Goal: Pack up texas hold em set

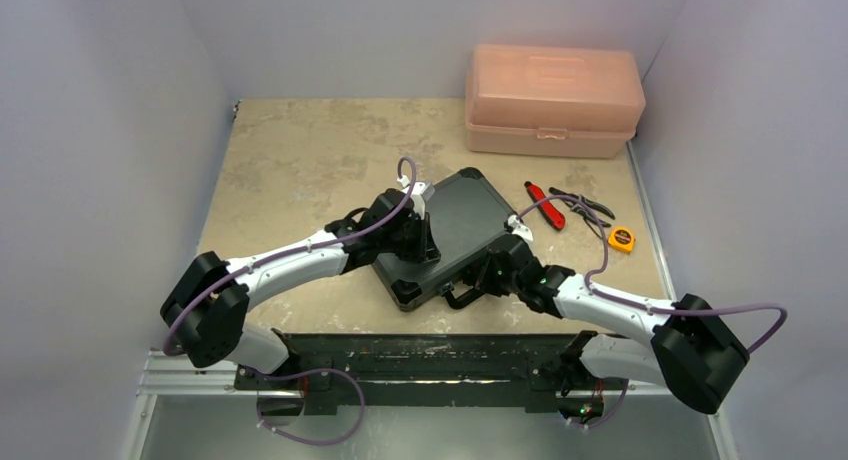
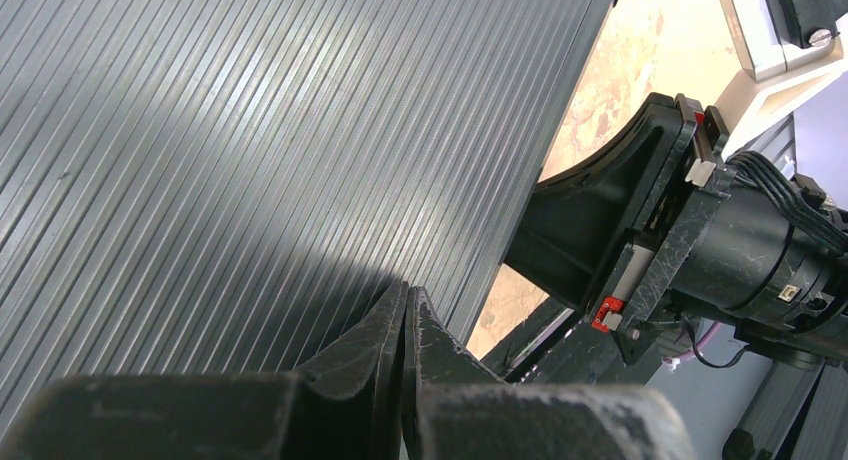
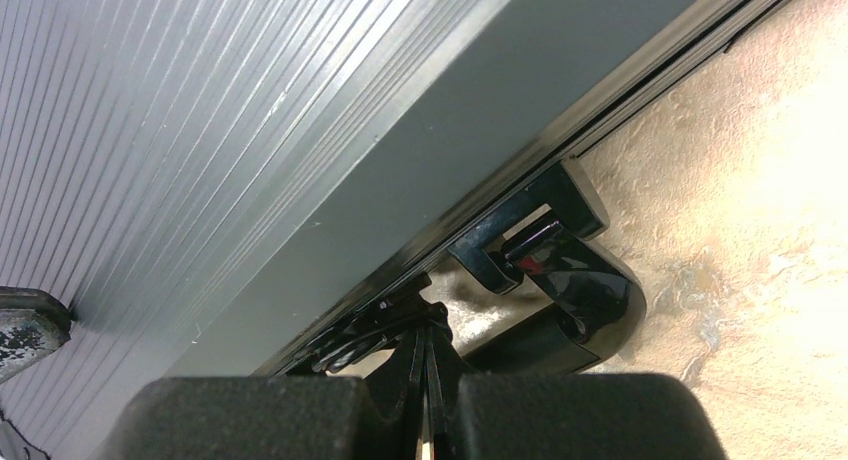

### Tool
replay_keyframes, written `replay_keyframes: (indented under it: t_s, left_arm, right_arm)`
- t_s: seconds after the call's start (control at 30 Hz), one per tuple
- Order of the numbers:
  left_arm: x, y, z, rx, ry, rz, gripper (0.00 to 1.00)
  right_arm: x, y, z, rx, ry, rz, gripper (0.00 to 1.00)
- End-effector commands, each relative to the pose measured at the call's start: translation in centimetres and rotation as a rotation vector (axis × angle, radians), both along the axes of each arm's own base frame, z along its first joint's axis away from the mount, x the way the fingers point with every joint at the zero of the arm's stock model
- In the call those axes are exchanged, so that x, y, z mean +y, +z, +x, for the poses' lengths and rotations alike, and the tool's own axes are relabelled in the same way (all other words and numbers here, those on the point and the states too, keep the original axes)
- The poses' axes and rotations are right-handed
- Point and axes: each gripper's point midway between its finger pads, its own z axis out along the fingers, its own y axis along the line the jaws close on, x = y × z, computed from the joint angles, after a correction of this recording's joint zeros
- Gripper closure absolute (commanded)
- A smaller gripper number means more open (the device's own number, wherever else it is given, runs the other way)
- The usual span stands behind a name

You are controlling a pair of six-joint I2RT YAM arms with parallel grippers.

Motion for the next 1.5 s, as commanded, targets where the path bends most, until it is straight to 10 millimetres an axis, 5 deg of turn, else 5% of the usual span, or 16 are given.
replay_keyframes:
  t_s: [0.0,0.6,1.17,1.47]
  left_arm:
    - [4.1,-5.8,-3.6,0.151,-0.014,0.225,1.00]
    - [3.7,-5.3,-3.2,0.147,-0.021,0.228,1.00]
    - [4.1,-1.2,-2.9,0.065,-0.009,0.182,1.00]
    - [5.2,2.1,-2.7,-0.018,0.015,0.158,0.78]
  right_arm:
    - [-1.0,-1.7,-0.1,0.009,-0.029,-0.039,0.97]
    - [-1.4,-3.7,0.1,-0.003,-0.032,-0.062,0.95]
    - [-1.7,0.2,0.4,-0.056,-0.046,-0.038,0.85]
    - [-2.2,2.6,0.2,-0.085,-0.056,-0.024,0.80]
